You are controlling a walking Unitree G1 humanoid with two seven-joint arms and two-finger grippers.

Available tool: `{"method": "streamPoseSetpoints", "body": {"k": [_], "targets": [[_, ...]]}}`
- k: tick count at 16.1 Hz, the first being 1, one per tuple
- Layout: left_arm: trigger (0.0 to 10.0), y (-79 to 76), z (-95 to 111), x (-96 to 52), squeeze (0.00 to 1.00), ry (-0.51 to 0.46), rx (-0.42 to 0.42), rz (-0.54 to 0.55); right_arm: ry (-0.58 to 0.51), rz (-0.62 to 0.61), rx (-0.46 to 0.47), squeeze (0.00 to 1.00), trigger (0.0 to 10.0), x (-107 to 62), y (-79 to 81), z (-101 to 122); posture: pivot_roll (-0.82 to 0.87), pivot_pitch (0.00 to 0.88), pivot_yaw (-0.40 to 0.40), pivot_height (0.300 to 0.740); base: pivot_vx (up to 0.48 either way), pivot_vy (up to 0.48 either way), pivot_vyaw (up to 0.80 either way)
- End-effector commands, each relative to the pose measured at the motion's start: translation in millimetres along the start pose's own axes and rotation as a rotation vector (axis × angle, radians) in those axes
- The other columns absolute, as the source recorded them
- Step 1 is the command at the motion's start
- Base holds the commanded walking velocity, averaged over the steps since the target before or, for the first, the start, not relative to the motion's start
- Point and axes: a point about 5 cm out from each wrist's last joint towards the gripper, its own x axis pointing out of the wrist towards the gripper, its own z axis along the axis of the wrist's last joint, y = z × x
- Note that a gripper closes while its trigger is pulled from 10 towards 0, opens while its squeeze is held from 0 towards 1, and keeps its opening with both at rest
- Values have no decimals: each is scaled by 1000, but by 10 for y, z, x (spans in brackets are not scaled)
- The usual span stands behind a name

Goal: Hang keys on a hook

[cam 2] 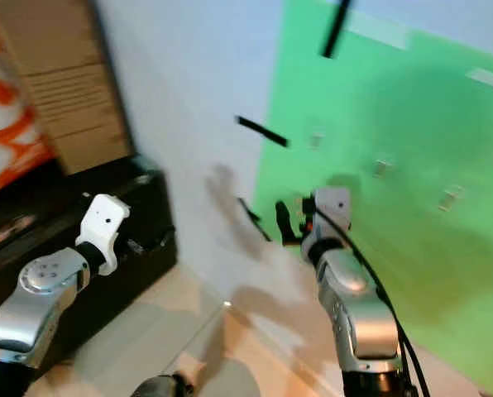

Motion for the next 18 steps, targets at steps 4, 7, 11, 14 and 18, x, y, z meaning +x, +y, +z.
{"method": "streamPoseSetpoints", "body": {"k": [4, 7, 11, 14, 18], "targets": [[10000, -57, 87, 49, 0, -53, 3, 66, 8, -48, 3, 1000, 10000, 7, -33, -76, -21, 0, -1, 740, 0, 0, 800], [10000, -66, 88, 78, 0, -47, 26, 72, 4, -53, 10, 1000, 10000, 13, -19, -105, -19, 0, 1, 740, 0, 0, 800], [10000, -4, 44, 14, 0, -73, 49, 204, 33, -103, -45, 1000, 10000, -53, -65, -212, -18, 0, 1, 740, 0, 0, 800], [10000, -20, 53, -7, 43, -114, 48, 213, 36, -98, -35, 1000, 10000, -69, -60, -245, -17, 0, -7, 740, 0, 0, 800], [10000, -80, 103, -8, 0, -140, 23, 158, 39, -165, -23, 1000, 10000, -74, -86, -253, -14, 0, -20, 740, 0, 0, 314]]}}
